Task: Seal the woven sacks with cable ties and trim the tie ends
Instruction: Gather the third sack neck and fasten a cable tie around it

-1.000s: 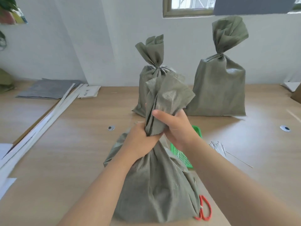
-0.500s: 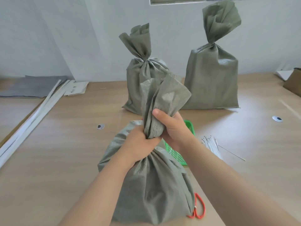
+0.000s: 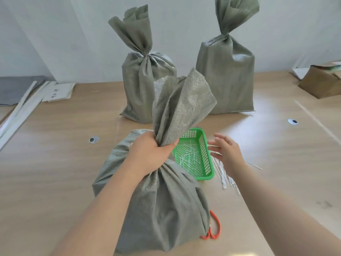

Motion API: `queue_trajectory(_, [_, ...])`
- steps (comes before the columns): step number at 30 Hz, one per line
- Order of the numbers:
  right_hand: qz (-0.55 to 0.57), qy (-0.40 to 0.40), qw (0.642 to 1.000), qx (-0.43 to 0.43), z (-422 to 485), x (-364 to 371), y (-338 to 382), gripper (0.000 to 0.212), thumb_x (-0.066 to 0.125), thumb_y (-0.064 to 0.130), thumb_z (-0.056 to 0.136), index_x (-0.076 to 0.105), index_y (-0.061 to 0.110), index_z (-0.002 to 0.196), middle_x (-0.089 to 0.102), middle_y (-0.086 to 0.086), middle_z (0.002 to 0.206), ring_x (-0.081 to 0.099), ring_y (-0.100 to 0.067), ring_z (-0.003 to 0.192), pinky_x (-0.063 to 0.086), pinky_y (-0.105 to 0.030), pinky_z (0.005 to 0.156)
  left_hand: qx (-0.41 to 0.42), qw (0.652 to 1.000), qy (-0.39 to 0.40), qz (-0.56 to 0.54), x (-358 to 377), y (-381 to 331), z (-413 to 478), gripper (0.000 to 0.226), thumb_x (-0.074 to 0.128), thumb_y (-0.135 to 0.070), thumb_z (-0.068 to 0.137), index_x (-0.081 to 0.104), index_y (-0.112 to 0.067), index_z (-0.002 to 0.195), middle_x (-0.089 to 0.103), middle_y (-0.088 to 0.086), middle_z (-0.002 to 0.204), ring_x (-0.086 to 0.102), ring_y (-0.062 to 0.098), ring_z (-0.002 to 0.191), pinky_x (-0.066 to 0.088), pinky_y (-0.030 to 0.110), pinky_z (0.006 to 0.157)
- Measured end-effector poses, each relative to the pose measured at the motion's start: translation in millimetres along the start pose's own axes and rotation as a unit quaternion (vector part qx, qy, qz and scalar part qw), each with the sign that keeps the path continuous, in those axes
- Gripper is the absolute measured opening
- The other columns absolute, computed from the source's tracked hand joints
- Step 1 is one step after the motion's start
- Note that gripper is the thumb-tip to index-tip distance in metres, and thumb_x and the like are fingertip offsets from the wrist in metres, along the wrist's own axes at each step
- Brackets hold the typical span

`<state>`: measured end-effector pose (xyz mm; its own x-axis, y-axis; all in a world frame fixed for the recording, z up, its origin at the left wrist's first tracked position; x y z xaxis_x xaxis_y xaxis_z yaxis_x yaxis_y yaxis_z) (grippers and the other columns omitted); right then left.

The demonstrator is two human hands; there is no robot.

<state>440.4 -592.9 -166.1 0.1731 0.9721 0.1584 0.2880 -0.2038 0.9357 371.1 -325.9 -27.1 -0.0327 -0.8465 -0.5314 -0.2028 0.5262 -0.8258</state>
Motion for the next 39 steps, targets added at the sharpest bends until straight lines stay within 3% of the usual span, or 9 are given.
queue_trajectory(5, [-0.224,-0.137,0.963,0.063,19.7,-84.9,-69.3,0.032,0.064,0.012,0.084,0.067,0.011,0.115,0.073,-0.007,0.090,0.063,-0.022,0.072,0.053,-0.037,0.072,-0.025,1.000,-0.019,0.005,-2.9,6.2,6.2,0.028,0.074,-0.053,0.082,0.066,-0.030,0.096,0.071,-0.010,0.097,0.066,0.013,0.095,0.055,0.034,0.083])
queue_trajectory(9, [-0.367,-0.123,0.919,0.071,26.6,-107.2,-97.1,0.035,0.074,0.022,0.078,0.067,0.018,0.112,0.073,0.001,0.094,0.064,-0.026,0.081,0.056,-0.039,0.081,-0.016,0.999,-0.023,-0.035,-2.7,3.5,4.1,0.025,0.077,-0.045,0.082,0.071,-0.030,0.102,0.073,-0.016,0.094,0.065,0.001,0.091,0.050,0.021,0.072])
queue_trajectory(13, [-0.460,-0.095,0.880,0.079,37.7,-110.3,-116.4,0.041,0.071,0.019,0.080,0.067,0.016,0.120,0.069,-0.003,0.106,0.060,-0.021,0.091,0.048,-0.030,0.080,-0.018,0.999,-0.026,-0.043,-2.1,4.9,6.6,0.020,0.078,-0.043,0.082,0.073,-0.031,0.097,0.076,-0.009,0.094,0.069,0.009,0.094,0.057,0.034,0.086])
queue_trajectory(17, [-0.533,-0.088,0.834,0.108,50.0,-114.6,-140.1,0.043,0.065,0.026,0.078,0.061,0.024,0.121,0.068,0.002,0.099,0.064,-0.025,0.096,0.052,-0.038,0.089,-0.022,0.998,-0.023,-0.045,-1.3,3.8,8.7,0.009,0.078,-0.041,0.082,0.070,-0.038,0.081,0.077,-0.006,0.089,0.069,0.008,0.089,0.055,0.033,0.085])
queue_trajectory(21, [-0.589,-0.100,0.795,0.107,51.6,-112.1,-144.6,0.028,0.056,0.018,0.085,0.060,0.019,0.113,0.068,-0.005,0.102,0.063,-0.030,0.099,0.049,-0.035,0.079,-0.022,0.998,-0.016,-0.048,1.2,1.9,9.9,0.009,0.077,-0.041,0.082,0.069,-0.039,0.078,0.073,-0.027,0.083,0.064,-0.013,0.077,0.051,0.017,0.070])
queue_trajectory(23, [-0.598,-0.111,0.787,0.102,52.5,-112.8,-146.8,0.026,0.053,0.014,0.087,0.060,0.016,0.113,0.064,-0.009,0.112,0.060,-0.033,0.105,0.045,-0.037,0.081,-0.023,0.998,-0.016,-0.052,0.6,4.3,9.5,0.009,0.077,-0.041,0.082,0.070,-0.038,0.078,0.072,-0.028,0.082,0.064,-0.014,0.076,0.050,0.013,0.068])
queue_trajectory(26, [-0.611,-0.117,0.776,0.103,53.6,-114.6,-150.7,0.030,0.048,0.009,0.087,0.059,0.017,0.113,0.062,-0.010,0.116,0.058,-0.034,0.111,0.041,-0.039,0.085,-0.027,0.997,-0.013,-0.070,-0.6,8.1,8.7,0.007,0.078,-0.042,0.079,0.075,-0.039,0.085,0.076,-0.020,0.087,0.068,-0.005,0.081,0.055,0.025,0.081])
queue_trajectory(31, [-0.611,-0.124,0.775,0.104,58.7,-118.9,-155.5,0.016,0.046,0.005,0.081,0.058,0.014,0.084,0.062,-0.009,0.090,0.058,-0.034,0.089,0.045,-0.034,0.076,-0.023,0.996,-0.016,-0.079,-1.2,9.5,8.2,0.013,0.078,-0.042,0.078,0.075,-0.040,0.091,0.077,-0.016,0.088,0.070,-0.001,0.085,0.055,0.031,0.086])
queue_trajectory(39, [-0.586,-0.125,0.795,0.099,54.2,-122.4,-150.0,0.012,0.052,0.017,0.080,0.064,0.018,0.081,0.065,-0.006,0.088,0.061,-0.033,0.088,0.053,-0.038,0.079,-0.009,0.997,-0.013,-0.071,-0.9,6.9,8.3,0.006,0.077,-0.035,0.082,0.074,-0.031,0.086,0.077,-0.017,0.086,0.069,-0.003,0.081,0.052,0.022,0.073])
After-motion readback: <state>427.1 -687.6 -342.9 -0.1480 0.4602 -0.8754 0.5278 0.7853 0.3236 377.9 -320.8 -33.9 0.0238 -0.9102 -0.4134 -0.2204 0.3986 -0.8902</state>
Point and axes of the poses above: each hand's wrist, its own z-axis towards the middle knuckle, its own x-axis out of the palm, y = z × x, the point moved 10 cm from there along z, towards the middle knuckle
